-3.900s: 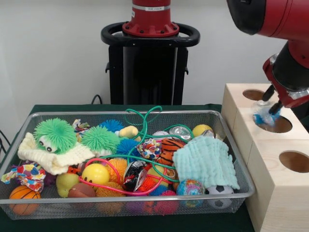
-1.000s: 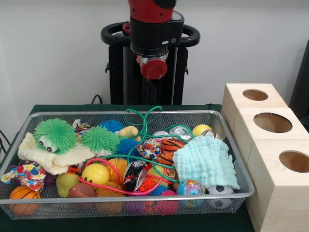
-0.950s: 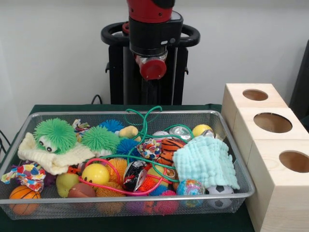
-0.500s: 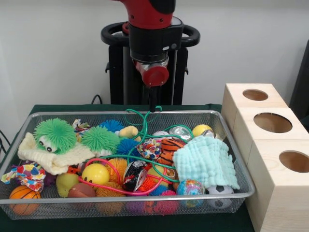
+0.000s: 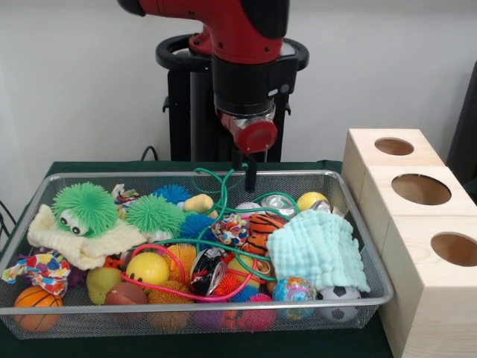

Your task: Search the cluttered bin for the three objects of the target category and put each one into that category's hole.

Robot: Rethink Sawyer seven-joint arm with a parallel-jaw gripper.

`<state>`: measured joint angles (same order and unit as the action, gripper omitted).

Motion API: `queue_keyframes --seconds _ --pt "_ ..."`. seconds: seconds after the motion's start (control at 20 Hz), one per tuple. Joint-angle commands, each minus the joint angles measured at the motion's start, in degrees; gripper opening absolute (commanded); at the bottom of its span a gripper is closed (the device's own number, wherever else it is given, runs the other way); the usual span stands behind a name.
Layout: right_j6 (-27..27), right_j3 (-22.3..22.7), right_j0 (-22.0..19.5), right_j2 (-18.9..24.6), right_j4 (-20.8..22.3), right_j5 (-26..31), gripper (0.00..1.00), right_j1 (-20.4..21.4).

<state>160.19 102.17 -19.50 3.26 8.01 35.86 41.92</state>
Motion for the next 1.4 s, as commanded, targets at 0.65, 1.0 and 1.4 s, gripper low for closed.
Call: queue_keyframes --seconds 0.65,1.0,1.4 --pt "2.03 -14.41 7.78 3.34 -2.55 9.40 1.00 -7.47" --pt "1.55 -13.35 9.47 3.33 -2.79 4.13 1.00 -9.97" --pt "-2.32 -10.11 9.97 2.33 1.13 0.95 1.00 -11.64"
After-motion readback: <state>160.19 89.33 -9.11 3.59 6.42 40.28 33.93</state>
